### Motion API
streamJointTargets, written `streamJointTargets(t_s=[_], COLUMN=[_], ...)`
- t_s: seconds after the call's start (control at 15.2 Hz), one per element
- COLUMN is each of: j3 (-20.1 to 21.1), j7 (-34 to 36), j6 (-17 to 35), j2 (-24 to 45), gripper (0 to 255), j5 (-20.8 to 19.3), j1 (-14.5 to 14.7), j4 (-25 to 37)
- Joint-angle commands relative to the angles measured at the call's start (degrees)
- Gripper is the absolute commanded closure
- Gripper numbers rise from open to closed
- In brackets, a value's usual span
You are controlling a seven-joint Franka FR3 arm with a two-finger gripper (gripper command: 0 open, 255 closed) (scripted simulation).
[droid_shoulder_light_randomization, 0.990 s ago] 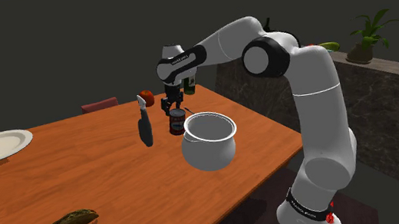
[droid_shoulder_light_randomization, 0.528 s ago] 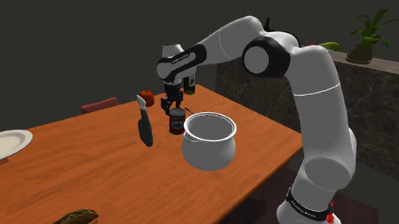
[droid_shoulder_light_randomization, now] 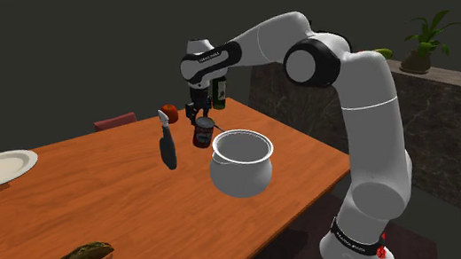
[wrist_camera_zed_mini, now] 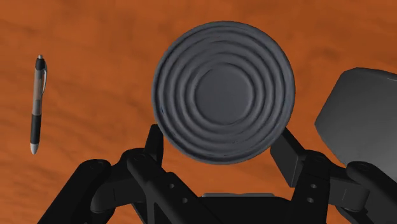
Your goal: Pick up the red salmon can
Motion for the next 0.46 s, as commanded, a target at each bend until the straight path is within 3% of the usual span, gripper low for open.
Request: streamJointTargets(t_s=[0.0,0.4], j3=[-0.02,-0.08], j7=[0.12,0.20], j6=[-1.34,-4.14], j2=[-0.60,-1.39], gripper=[255,255], j5=[-0.09,-0.20], j1=[0.07,0.06], j4=[0.77,2.79])
